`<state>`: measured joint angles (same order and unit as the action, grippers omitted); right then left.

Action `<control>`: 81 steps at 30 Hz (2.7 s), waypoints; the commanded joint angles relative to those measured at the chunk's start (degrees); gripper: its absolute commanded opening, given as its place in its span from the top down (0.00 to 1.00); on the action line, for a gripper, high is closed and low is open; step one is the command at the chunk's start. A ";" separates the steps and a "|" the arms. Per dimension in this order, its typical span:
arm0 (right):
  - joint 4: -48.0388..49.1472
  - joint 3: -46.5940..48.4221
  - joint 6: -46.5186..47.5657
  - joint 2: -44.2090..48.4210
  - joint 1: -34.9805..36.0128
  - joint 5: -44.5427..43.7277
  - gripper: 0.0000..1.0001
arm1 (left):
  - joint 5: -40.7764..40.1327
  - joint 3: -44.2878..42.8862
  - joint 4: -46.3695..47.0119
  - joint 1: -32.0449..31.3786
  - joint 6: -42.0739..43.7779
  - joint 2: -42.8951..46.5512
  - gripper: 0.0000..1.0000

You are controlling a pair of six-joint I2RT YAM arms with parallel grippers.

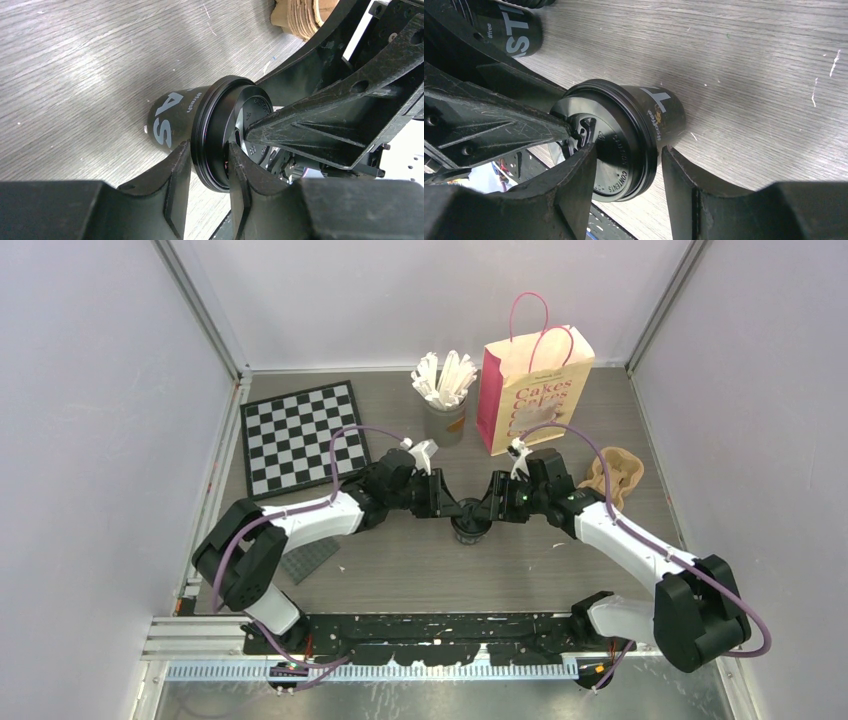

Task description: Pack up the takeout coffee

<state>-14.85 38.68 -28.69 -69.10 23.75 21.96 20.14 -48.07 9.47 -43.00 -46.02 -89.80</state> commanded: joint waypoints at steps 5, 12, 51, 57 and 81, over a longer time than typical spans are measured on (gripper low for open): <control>-0.28 -0.09 -1.02 1.65 -0.29 -3.38 0.46 | 1.03 -2.27 -5.02 -0.85 4.59 -2.93 0.59; -5.08 2.93 -1.29 3.83 -0.35 -7.43 0.39 | 0.25 -3.84 -7.13 -0.93 6.91 -4.09 0.58; 0.99 -9.33 -6.27 5.15 -0.22 -4.69 0.62 | -5.63 -2.07 -8.84 -4.02 6.79 -5.51 0.70; 1.94 -9.75 -6.27 6.75 -0.20 -4.37 0.62 | -1.34 -1.47 -5.37 -3.74 3.36 -2.44 0.63; 0.94 -10.38 -4.53 8.90 -0.20 -4.95 0.62 | 6.70 2.97 1.20 -0.92 -0.96 4.80 0.46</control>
<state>-8.36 30.20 -35.86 -60.20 23.18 18.98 23.92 -46.98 3.88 -44.73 -44.80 -85.73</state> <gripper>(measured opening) 0.391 0.547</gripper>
